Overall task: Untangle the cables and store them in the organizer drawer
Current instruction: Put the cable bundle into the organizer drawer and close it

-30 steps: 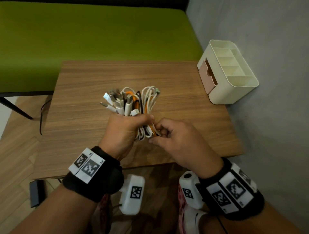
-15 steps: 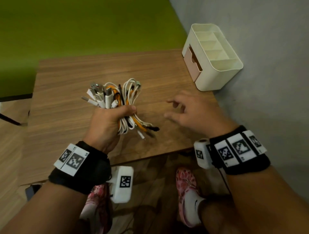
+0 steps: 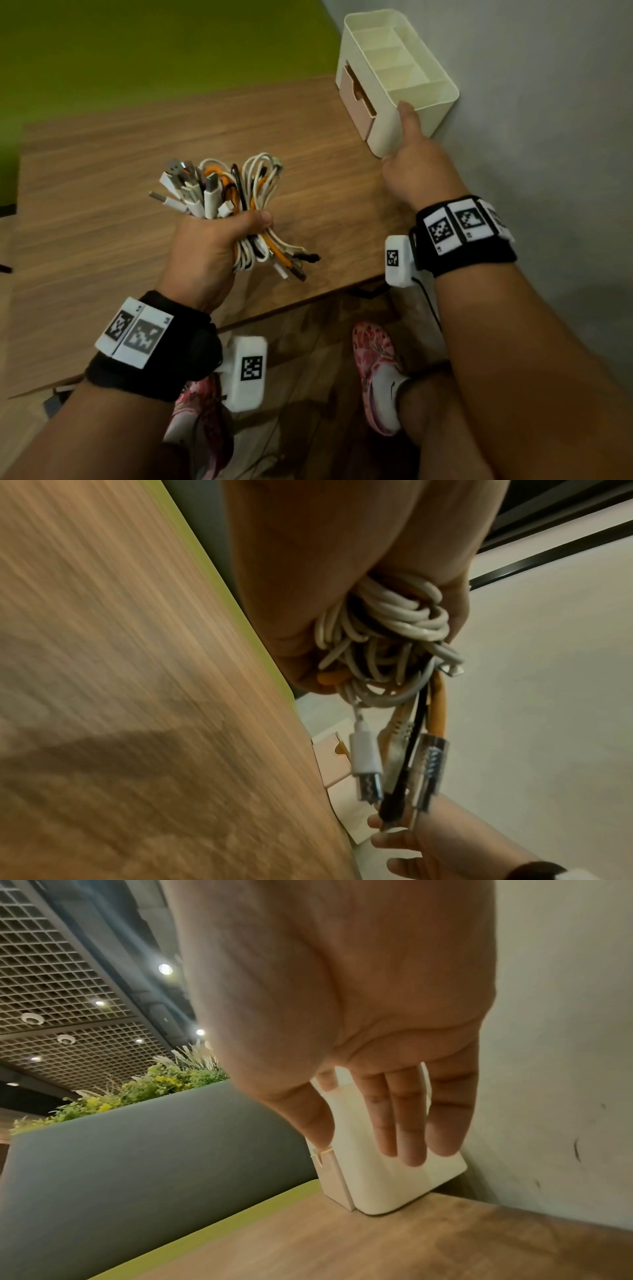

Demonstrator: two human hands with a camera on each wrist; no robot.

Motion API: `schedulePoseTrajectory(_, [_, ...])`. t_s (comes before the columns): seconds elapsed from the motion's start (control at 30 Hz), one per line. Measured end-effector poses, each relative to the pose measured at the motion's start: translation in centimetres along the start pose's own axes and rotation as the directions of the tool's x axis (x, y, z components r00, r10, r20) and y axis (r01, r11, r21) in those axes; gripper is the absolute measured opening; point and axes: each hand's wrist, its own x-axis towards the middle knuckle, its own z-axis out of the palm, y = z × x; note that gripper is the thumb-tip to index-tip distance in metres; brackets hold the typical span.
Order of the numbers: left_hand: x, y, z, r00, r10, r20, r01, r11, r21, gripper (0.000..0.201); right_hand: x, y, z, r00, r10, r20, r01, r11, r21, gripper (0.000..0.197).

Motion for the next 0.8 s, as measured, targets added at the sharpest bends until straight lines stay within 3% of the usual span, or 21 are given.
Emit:
schedulePoseTrajectory(0.17, [-0.1, -0.2, 0.1, 1.000, 0.025, 0.014, -0.025, 1.000, -0.010, 0.023, 0.7, 0.0, 0.8, 0.985, -0.050, -0.167, 0.048, 0.999, -0.015, 0.039])
schedulePoseTrajectory(0.3, [0.1, -0.2, 0.0, 1.000, 0.010, 0.023, -0.010, 1.000, -0.011, 0.027, 0.3, -0.3, 1.1, 0.963, -0.085, -0.256, 0.084, 0.996, -0.015, 0.027])
schedulePoseTrajectory(0.47, [-0.2, 0.3, 0.1, 0.999, 0.040, 0.037, -0.039, 0.999, -0.009, 0.023, -0.3, -0.8, 0.7, 0.976, -0.139, -0.169, 0.142, 0.990, 0.003, 0.038])
schedulePoseTrajectory(0.63, [-0.6, 1.3, -0.5, 0.994, 0.088, 0.066, -0.087, 0.996, -0.019, 0.025, -1.0, -1.2, 0.3, 0.958, -0.281, 0.054, 0.281, 0.960, 0.009, 0.036])
schedulePoseTrajectory(0.7, [-0.7, 1.7, -1.0, 0.993, 0.099, 0.064, -0.098, 0.995, -0.022, 0.027, -1.4, -1.1, 0.2, 0.943, -0.325, 0.071, 0.323, 0.945, 0.040, 0.032])
schedulePoseTrajectory(0.8, [-0.8, 2.1, -1.8, 0.994, 0.099, 0.053, -0.099, 0.995, -0.007, 0.029, -1.9, -1.0, 0.1, 0.925, -0.379, -0.008, 0.377, 0.918, 0.120, 0.029])
